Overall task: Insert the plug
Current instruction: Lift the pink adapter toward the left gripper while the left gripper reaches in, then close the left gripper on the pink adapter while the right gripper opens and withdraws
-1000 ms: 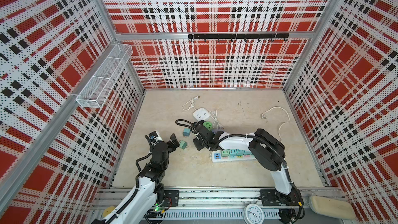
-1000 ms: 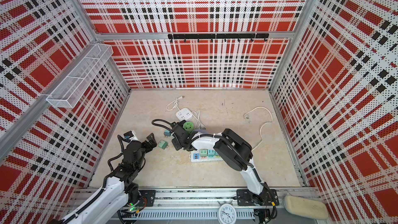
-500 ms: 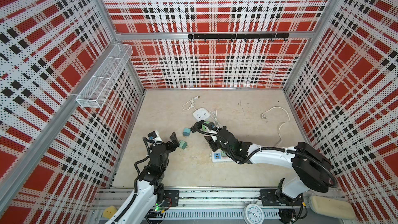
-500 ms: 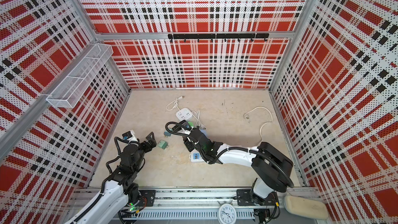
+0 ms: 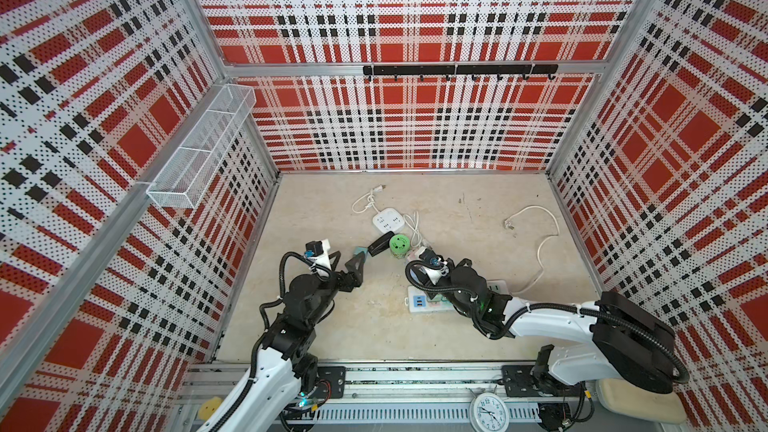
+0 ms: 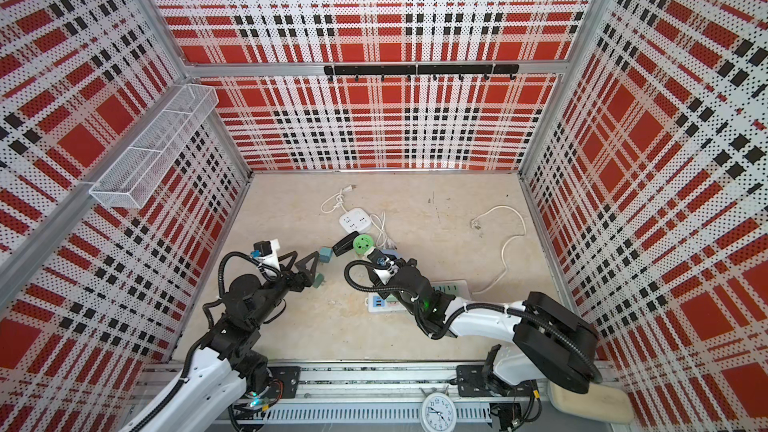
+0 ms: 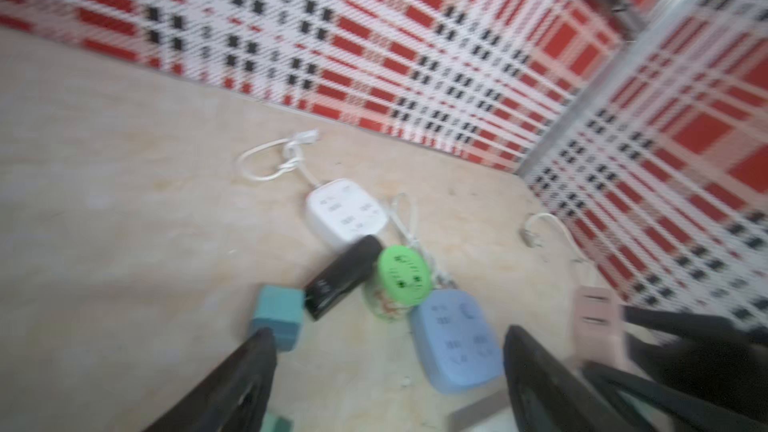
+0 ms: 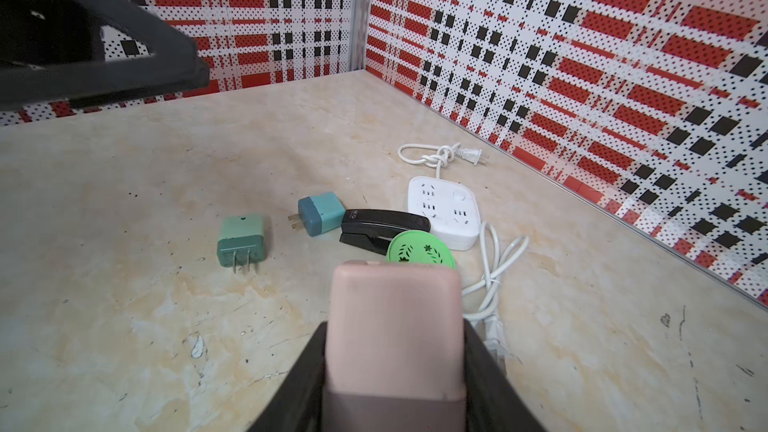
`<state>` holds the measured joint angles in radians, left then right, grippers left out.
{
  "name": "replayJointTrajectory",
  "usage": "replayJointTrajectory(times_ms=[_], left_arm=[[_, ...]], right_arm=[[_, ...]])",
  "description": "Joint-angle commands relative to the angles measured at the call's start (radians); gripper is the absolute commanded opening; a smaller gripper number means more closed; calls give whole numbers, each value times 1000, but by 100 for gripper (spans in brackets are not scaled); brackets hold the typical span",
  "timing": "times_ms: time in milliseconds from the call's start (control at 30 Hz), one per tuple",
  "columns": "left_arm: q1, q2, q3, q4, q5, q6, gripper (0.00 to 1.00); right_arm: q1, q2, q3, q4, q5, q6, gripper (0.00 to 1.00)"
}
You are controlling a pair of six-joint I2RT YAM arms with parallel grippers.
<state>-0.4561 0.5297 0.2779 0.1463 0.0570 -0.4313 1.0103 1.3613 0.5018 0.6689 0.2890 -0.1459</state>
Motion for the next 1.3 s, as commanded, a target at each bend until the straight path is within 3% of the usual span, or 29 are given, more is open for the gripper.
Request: replayJointTrajectory(times_ms=[0, 167, 367, 567, 700, 1267], left_arm=[[-126, -3, 43, 15, 50, 63, 87], [-325, 28, 87, 7, -33, 129, 86], [-427, 117, 130, 6, -45, 143, 83], [-429, 165, 153, 4, -36, 122, 82], [-420, 166, 176, -23, -98, 85, 82], [-391, 245, 257, -97, 3, 14, 72]], right_arm=[[-1, -38, -46, 163, -14, -45, 11], [-1, -38, -76, 228, -59, -42, 11], [1, -11, -87, 297, -100, -27, 9], [3, 0, -87, 329, -186, -22, 7], [16, 8, -95, 358, -190, -29, 7], [47, -16, -105, 417, -203, -42, 6]])
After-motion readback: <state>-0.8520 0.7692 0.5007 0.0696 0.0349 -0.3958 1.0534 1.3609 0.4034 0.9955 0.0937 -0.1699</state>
